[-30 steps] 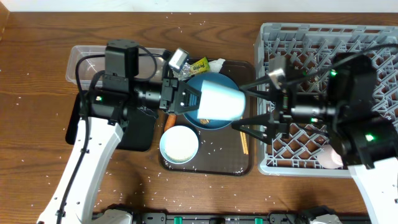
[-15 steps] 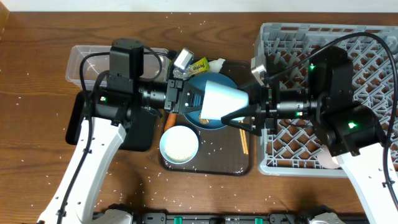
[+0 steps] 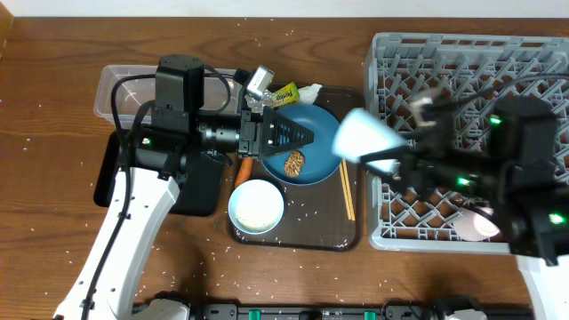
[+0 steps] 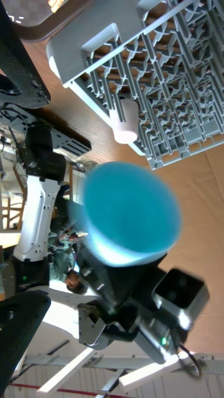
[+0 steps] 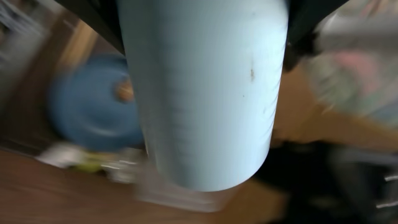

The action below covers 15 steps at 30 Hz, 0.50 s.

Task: Sort waste into correct bins and load items into the dishwasher rack
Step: 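Place the light-blue cup in the rack's front right with the right gripper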

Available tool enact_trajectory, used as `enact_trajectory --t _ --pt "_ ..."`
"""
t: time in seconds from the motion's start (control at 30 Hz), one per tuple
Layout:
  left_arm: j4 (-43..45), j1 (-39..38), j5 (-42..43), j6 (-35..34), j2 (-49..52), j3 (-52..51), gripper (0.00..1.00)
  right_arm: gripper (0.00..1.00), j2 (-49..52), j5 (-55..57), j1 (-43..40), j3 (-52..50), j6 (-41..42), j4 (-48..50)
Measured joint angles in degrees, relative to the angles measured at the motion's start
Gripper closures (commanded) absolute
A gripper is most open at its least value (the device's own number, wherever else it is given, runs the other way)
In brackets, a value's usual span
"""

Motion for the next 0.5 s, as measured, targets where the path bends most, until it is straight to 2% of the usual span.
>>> enact_trajectory --t 0.3,0.5 --pt "0.00 0.22 -0.17 -0.02 0.00 0.00 0.01 0.58 -3.54 22.84 -22.18 0.02 1.14 -15.19" --pt "-0.02 0.22 -0.17 -0.04 0.00 0.00 0.02 0.56 0.76 38.21 -33.75 0.02 3.91 -19.78"
